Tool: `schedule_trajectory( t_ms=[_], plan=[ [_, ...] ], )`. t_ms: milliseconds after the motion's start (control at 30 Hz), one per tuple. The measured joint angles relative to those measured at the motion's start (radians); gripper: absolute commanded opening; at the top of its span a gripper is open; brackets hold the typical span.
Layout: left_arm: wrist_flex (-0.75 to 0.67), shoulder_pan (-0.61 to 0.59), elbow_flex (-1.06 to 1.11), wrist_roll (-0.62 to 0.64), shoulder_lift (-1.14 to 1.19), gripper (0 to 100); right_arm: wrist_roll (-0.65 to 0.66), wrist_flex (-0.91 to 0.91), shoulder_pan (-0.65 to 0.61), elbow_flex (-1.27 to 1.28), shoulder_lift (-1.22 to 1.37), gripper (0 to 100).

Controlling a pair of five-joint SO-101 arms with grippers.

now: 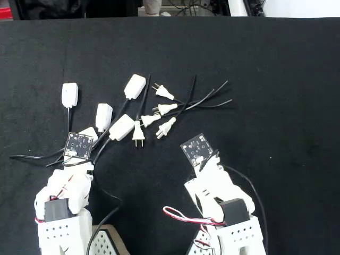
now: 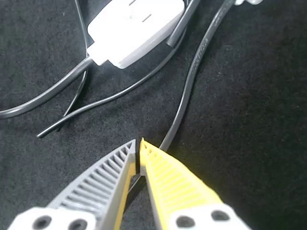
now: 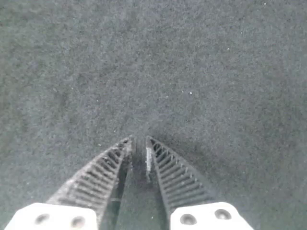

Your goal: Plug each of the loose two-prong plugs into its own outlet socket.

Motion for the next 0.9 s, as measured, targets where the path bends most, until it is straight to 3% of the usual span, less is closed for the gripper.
schedule_trajectory(
  t_ms=[733, 900],
  plan=[
    [0.0, 0.005, 0.0, 0.0, 0.0, 3, 0.0, -0.038, 0.0, 0.0, 0.0, 3.7],
    [0.0, 0.005, 0.0, 0.0, 0.0, 3, -0.092, -0.098, 0.017, 0.0, 0.0, 3.6]
  ],
)
